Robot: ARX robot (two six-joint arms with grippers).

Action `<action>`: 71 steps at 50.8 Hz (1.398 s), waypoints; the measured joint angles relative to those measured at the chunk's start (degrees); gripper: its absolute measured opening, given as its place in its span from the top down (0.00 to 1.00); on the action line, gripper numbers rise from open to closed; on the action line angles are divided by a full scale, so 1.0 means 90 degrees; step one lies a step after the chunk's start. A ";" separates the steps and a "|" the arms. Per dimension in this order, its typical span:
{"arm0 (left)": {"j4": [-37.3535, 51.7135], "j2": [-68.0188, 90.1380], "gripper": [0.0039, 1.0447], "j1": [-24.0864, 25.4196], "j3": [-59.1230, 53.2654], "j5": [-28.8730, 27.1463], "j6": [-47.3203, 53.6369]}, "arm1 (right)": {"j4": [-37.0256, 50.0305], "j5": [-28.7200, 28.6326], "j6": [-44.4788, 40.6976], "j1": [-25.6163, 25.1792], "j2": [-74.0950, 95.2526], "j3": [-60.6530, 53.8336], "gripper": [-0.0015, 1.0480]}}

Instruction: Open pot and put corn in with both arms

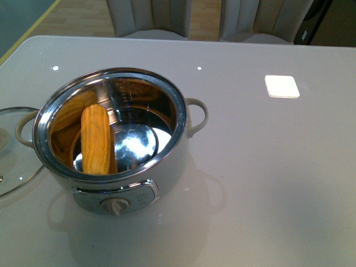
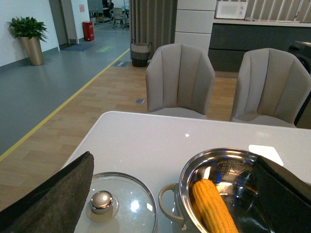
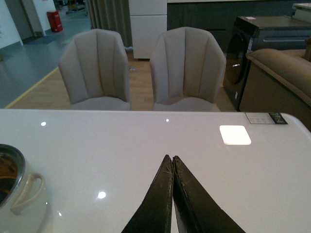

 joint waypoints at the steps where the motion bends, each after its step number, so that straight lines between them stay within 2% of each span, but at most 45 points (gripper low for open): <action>1: 0.0000 0.0000 0.06 0.0000 0.0000 0.0000 0.0000 | -0.0012 0.0000 0.0000 0.0000 -0.0024 -0.0010 0.98; 32: 0.0000 0.0000 0.06 0.0000 0.0000 0.0000 0.0000 | -0.0950 0.0000 -0.0002 -0.0002 -0.1375 -0.0274 0.98; 39: 0.0000 0.0000 0.06 0.0000 0.0000 -0.0002 0.0000 | -0.2021 0.0010 -0.0002 -0.0005 -0.2280 -0.0272 0.98; 57: 0.0000 0.0000 0.06 0.0000 0.0000 0.0000 0.0000 | -0.2093 0.0002 -0.0005 -0.0005 -0.2482 -0.0272 0.98; 71: 0.0000 0.0000 0.06 0.0000 0.0000 0.0000 0.0000 | -0.2096 0.0002 -0.0007 -0.0005 -0.2484 -0.0272 0.60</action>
